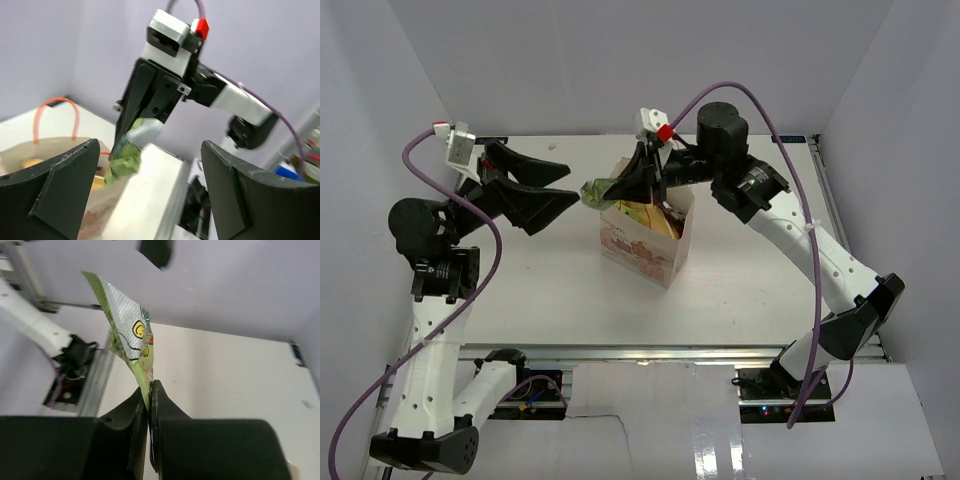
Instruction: Place the snacks into the paper bag
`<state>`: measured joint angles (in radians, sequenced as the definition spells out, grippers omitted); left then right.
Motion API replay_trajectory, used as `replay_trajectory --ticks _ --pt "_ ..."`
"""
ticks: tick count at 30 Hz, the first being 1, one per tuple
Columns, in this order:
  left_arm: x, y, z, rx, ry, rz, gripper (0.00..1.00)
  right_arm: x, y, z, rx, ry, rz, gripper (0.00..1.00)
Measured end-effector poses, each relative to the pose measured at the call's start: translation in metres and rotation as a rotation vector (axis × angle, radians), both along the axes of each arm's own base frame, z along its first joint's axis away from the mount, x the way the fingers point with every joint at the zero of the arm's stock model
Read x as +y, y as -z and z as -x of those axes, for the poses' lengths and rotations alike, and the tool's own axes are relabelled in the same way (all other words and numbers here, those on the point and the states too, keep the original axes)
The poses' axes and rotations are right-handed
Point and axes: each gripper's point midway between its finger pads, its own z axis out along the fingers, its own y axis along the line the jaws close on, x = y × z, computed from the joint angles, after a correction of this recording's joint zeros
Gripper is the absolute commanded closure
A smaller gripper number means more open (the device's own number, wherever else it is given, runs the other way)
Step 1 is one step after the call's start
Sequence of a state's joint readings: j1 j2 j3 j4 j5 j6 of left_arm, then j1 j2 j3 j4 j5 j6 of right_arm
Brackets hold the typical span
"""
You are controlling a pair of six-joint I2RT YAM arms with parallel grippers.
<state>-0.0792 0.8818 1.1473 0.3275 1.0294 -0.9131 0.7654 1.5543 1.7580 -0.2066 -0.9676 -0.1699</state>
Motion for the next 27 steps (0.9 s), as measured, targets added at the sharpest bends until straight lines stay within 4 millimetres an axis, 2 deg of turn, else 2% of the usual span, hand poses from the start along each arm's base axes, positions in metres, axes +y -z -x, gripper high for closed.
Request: replay_trajectory --ticks 3,5,6,9,13,17,22,27 --pt "0.012 -0.013 -0.018 -0.019 -0.165 -0.003 0.06 -0.022 -0.007 -0.042 -0.029 0.201 -0.001 0.92" --pt "0.021 -0.007 -0.027 -0.006 -0.266 -0.016 0.04 -0.039 -0.013 -0.070 -0.049 0.342 -0.005 0.92" --pt "0.026 -0.001 -0.032 0.005 -0.314 -0.024 0.04 -0.046 -0.016 -0.081 -0.063 0.406 -0.008 0.92" --pt "0.037 0.034 -0.041 0.081 -0.414 -0.056 0.03 -0.064 -0.018 -0.109 -0.091 0.577 -0.004 0.92" --pt "0.045 0.078 -0.047 0.184 -0.478 -0.089 0.03 -0.070 -0.001 -0.128 -0.078 0.680 0.039 0.92" --pt "0.051 0.106 -0.049 0.255 -0.521 -0.108 0.03 -0.067 0.038 -0.147 -0.014 0.733 0.122 0.92" --pt "0.057 0.107 -0.043 0.253 -0.556 -0.110 0.03 -0.062 0.085 -0.161 0.055 0.766 0.222 0.92" --pt "0.059 0.112 -0.040 0.250 -0.568 -0.109 0.03 -0.047 0.111 -0.150 0.077 0.738 0.278 0.92"
